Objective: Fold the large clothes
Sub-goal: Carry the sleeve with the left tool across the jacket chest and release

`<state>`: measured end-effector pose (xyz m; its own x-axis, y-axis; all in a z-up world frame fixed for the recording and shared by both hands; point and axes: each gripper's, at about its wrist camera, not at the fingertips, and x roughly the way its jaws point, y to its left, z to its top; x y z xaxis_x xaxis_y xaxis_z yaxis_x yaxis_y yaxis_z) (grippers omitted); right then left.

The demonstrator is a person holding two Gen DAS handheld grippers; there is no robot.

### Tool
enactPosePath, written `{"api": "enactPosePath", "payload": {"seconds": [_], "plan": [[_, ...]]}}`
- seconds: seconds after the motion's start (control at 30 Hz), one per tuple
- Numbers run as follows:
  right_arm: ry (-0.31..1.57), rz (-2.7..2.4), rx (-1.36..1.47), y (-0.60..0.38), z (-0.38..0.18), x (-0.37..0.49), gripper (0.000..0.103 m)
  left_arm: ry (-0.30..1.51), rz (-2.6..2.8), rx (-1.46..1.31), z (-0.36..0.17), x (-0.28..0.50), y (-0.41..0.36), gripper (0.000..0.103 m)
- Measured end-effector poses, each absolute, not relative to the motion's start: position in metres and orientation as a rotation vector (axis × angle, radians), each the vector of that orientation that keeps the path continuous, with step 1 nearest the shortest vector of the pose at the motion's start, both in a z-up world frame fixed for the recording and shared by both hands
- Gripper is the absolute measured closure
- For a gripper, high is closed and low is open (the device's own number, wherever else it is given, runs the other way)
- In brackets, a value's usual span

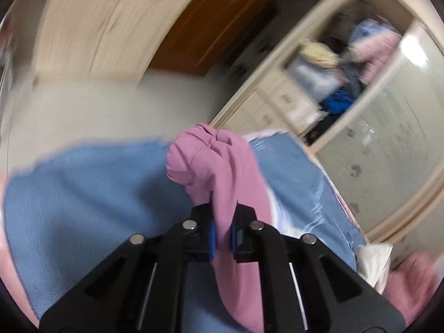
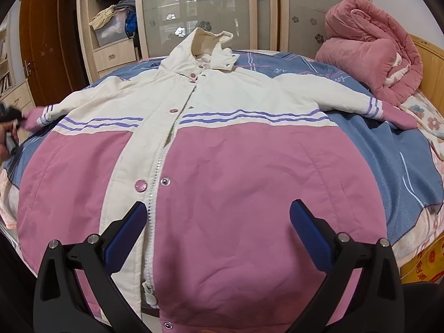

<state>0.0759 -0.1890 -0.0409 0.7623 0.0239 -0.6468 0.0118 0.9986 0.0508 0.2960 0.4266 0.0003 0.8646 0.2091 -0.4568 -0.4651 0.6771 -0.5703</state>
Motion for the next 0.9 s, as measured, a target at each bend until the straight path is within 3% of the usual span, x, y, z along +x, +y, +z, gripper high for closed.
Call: {"api": "enactPosePath", "payload": {"seconds": [0.23,0.33,0.5,0.53,0.57,0.6,0.63,0.9], "plan": [[0.712,0.024,0.048,-0.179,-0.042,0.080,0.001,0.234,0.241,-0.284,0.095,0.315,0.289,0.095],[0.719,0.040,0.049,-0.172,-0.042,0.080,0.001,0.321,0.141,-0.196,0.095,0.347,0.228,0.095],[0.721,0.074,0.034,-0.156,-0.042,0.081,0.001,0.540,0.037,-0.130,0.051,0.402,0.144,0.093],[0.719,0.081,0.026,-0.153,-0.042,0.081,0.001,0.574,0.020,-0.110,0.045,0.407,0.133,0.082],[0.719,0.085,0.018,-0.151,-0.043,0.081,0.001,0.632,-0.018,-0.092,0.034,0.416,0.118,0.062],[0.720,0.089,0.010,-0.150,-0.043,0.080,0.001,0.678,-0.070,-0.094,0.025,0.420,0.106,0.015],[0.720,0.090,0.008,-0.149,-0.043,0.080,0.001,0.694,-0.093,-0.089,0.012,0.415,0.100,0.002],[0.682,0.080,0.040,-0.165,-0.034,0.075,0.001,0.489,-0.090,0.003,0.058,0.323,0.078,0.002]]}}
